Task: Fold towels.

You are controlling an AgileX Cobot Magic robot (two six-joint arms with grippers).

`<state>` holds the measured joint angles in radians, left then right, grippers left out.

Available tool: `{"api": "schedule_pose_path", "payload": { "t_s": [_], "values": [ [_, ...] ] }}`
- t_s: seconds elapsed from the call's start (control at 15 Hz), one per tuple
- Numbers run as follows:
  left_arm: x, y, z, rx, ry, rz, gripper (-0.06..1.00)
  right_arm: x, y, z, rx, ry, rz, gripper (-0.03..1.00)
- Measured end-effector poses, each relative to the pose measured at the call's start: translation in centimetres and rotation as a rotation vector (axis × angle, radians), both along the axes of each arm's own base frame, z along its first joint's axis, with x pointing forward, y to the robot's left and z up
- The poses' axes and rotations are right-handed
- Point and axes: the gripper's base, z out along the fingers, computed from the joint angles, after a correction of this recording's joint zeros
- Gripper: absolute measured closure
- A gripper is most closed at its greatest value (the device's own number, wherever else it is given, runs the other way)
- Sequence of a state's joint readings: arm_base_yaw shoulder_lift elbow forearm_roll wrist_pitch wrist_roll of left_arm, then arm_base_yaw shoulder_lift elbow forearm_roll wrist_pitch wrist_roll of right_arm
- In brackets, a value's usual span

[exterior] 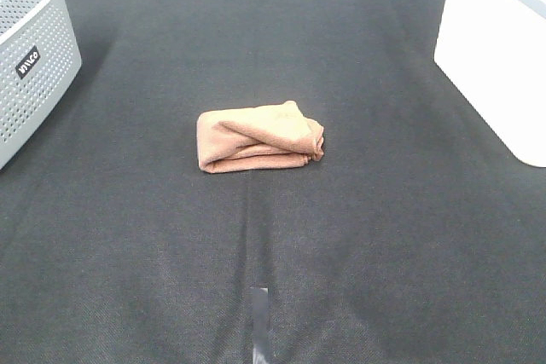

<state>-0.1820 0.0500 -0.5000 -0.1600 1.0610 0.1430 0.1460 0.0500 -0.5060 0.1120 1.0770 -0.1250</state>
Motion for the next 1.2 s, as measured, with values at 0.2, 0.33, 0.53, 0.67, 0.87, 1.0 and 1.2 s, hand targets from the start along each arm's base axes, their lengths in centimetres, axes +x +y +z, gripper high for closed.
{"api": "schedule_pose_path", "payload": {
  "t_s": [0.2, 0.33, 0.53, 0.67, 0.87, 1.0, 1.2],
  "values": [
    [0.0, 0.0, 0.0, 0.0, 0.0, 0.0, 0.19, 0.01, 0.0, 0.01, 0.0, -0.001, 0.0, 0.17],
    [0.01, 0.0, 0.01, 0.0, -0.001, 0.004, 0.19, 0.01, 0.0, 0.01, 0.0, -0.001, 0.0, 0.17],
    [0.15, 0.0, 0.01, -0.001, -0.001, 0.118, 0.19, -0.04, 0.11, 0.01, 0.01, -0.005, -0.046, 0.17],
    [0.23, 0.01, 0.01, -0.001, -0.002, 0.188, 0.19, -0.46, 0.22, 0.01, 0.021, -0.04, -0.115, 0.17],
    [-0.52, 0.01, 0.04, -0.006, -0.058, 0.203, 0.19, -0.73, 0.33, 0.01, 0.034, -0.058, -0.114, 0.17],
    [-0.57, 0.0, 0.04, -0.006, -0.061, 0.203, 0.19, -0.73, 0.35, 0.02, 0.035, -0.058, -0.113, 0.17],
    [-0.57, 0.0, 0.04, -0.006, -0.061, 0.203, 0.19, -0.73, 0.37, 0.02, 0.038, -0.058, -0.111, 0.17]
  ]
}}
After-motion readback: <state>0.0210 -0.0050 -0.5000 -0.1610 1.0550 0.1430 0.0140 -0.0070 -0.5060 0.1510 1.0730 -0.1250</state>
